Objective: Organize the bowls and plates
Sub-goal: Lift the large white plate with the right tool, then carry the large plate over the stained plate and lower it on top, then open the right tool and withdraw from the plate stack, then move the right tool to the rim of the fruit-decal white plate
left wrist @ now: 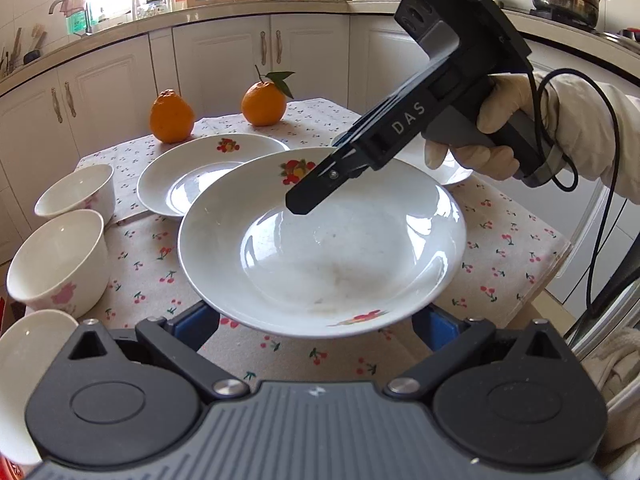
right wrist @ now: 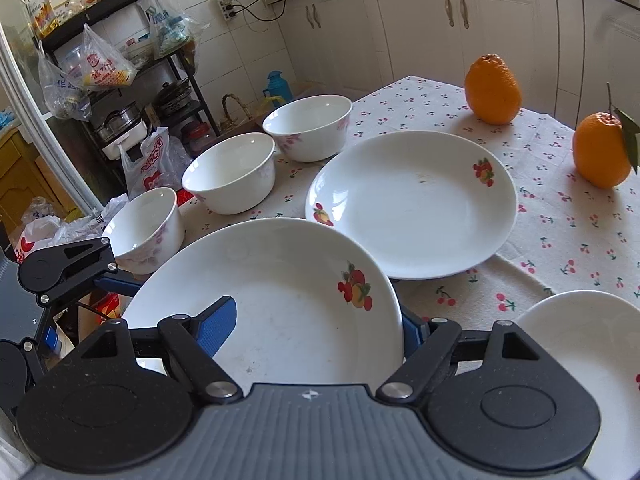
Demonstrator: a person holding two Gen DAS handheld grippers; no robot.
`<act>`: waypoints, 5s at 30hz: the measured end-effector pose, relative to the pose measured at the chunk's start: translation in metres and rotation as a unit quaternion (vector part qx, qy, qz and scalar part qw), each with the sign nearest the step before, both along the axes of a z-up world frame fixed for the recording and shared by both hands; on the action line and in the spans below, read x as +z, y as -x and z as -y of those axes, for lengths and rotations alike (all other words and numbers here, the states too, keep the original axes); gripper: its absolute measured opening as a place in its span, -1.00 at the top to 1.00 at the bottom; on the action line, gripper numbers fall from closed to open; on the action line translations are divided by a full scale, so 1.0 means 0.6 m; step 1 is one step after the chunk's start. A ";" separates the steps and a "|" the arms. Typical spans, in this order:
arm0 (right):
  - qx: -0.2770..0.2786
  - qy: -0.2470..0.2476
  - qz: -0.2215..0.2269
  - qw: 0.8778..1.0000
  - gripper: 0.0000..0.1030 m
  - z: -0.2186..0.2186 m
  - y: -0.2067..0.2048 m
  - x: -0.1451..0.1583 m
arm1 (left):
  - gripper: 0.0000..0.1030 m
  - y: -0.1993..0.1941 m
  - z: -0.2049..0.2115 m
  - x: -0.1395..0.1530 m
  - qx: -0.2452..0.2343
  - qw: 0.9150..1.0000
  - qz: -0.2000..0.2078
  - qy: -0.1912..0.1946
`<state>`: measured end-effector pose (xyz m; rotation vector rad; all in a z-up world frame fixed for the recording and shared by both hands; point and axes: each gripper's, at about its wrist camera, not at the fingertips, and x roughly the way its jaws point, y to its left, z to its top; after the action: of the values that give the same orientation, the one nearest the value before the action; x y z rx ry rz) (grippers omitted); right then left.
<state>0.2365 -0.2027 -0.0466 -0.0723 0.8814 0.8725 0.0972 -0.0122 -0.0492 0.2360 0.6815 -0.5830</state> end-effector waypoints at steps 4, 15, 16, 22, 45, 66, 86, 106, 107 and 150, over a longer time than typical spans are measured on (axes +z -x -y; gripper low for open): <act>-0.022 0.002 0.007 1.000 -0.66 0.035 -0.003 0.009 | -0.97 -0.021 0.023 0.008 -0.022 1.000 -0.004 0.005; -0.086 0.006 0.017 0.996 -0.66 0.141 -0.018 0.019 | -0.97 -0.082 0.107 0.010 -0.079 0.997 -0.015 0.013; -0.093 0.005 0.018 0.996 -0.66 0.152 -0.020 0.019 | -0.97 -0.088 0.114 0.009 -0.082 0.996 -0.015 0.012; -0.122 0.001 0.018 0.992 -0.66 0.202 -0.033 0.010 | -0.97 -0.113 0.157 0.000 -0.104 0.994 -0.019 0.010; -0.178 0.003 0.007 0.984 -0.66 0.282 -0.048 -0.025 | -0.97 -0.163 0.228 -0.015 -0.133 0.990 -0.035 -0.001; -0.213 0.027 0.009 0.977 -0.69 0.297 -0.027 -0.017 | -0.97 -0.169 0.235 -0.025 -0.145 0.989 -0.018 0.004; -0.223 0.098 0.024 0.970 -0.89 0.269 -0.001 -0.015 | -0.97 -0.130 0.205 -0.005 -0.122 0.992 0.013 0.016; -0.209 0.101 0.078 0.970 -1.00 0.161 0.104 0.034 | -0.98 -0.099 0.096 0.006 -0.003 0.999 0.032 0.018; -0.206 0.101 0.080 0.970 -1.00 0.152 0.109 0.036 | -0.98 -0.098 0.088 0.005 0.011 0.999 0.034 0.017; -0.119 0.096 0.065 0.986 -1.00 0.041 0.000 0.039 | -1.00 -0.223 0.033 -0.079 0.215 0.976 -0.016 -0.004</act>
<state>0.2365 -0.2275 -0.0231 -0.1861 0.8313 0.5517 0.2310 -0.0321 -0.0966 0.0815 0.7402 -0.1689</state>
